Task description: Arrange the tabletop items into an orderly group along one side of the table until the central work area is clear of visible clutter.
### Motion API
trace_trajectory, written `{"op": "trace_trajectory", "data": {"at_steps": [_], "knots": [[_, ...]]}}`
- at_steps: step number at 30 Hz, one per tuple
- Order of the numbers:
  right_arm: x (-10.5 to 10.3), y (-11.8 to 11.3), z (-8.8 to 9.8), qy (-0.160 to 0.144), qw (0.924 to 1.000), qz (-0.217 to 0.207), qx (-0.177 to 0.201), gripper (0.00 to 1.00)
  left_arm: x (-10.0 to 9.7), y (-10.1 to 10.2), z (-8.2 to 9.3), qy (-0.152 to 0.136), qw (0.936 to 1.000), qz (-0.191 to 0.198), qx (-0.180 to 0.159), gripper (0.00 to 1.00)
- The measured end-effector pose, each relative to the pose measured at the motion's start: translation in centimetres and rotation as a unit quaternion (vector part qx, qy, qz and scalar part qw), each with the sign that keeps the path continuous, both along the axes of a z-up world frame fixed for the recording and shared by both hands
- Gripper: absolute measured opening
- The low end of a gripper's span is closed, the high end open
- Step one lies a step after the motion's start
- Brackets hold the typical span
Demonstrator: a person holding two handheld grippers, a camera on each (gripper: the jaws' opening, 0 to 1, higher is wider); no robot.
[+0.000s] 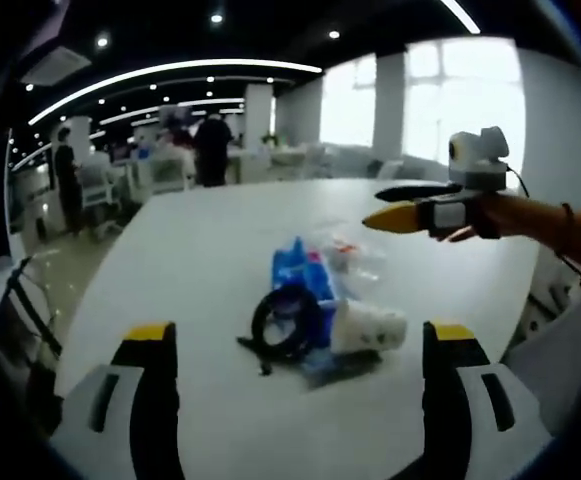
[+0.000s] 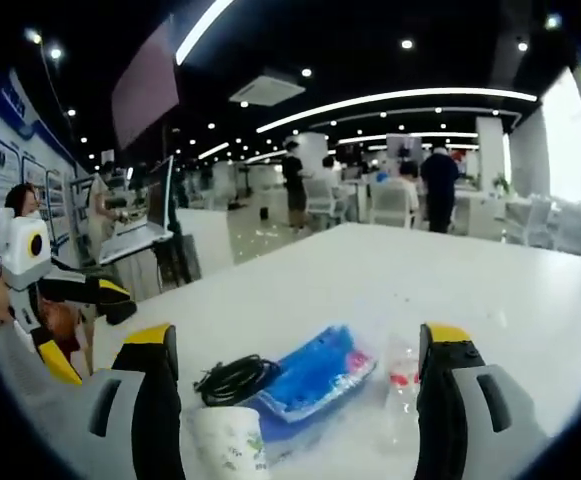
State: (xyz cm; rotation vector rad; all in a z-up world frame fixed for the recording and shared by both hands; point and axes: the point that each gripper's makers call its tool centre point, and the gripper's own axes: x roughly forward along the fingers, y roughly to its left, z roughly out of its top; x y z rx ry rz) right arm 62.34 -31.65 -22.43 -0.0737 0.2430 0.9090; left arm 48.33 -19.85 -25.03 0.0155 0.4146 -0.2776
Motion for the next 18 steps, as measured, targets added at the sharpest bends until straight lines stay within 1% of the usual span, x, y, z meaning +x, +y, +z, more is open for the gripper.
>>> {"op": "trace_trajectory", "data": {"at_steps": [3,4,6,10,15,18], "knots": [[0.9,0.4,-0.5,-0.002,1.0,0.006,-0.004,0.99,0.0,0.1,-0.3,0.004,1.0,0.001,0.003,0.99],[1.2,0.7,-0.6,-0.003,0.9999,0.013,-0.001,0.99,0.0,0.1,-0.4,0.005,1.0,0.001,0.004,0.99],[1.5,1.1,-0.9,0.006,0.9998,0.019,0.011,0.99,0.0,0.0,-0.6,0.007,1.0,-0.002,0.003,0.99],[2.8,1.5,-1.7,0.009,0.9996,0.018,0.017,0.98,-0.1,-0.4,-0.9,0.009,0.9999,-0.004,-0.002,0.99],[4.2,2.1,-2.5,-0.003,0.9995,0.024,0.02,0.97,0.1,-0.6,-1.3,0.01,0.9998,-0.014,0.003,0.99],[5.1,2.4,-2.9,-0.009,0.9994,0.029,0.019,0.96,0.2,-0.5,-1.5,0.011,0.9999,-0.012,0.0,0.99]]}}
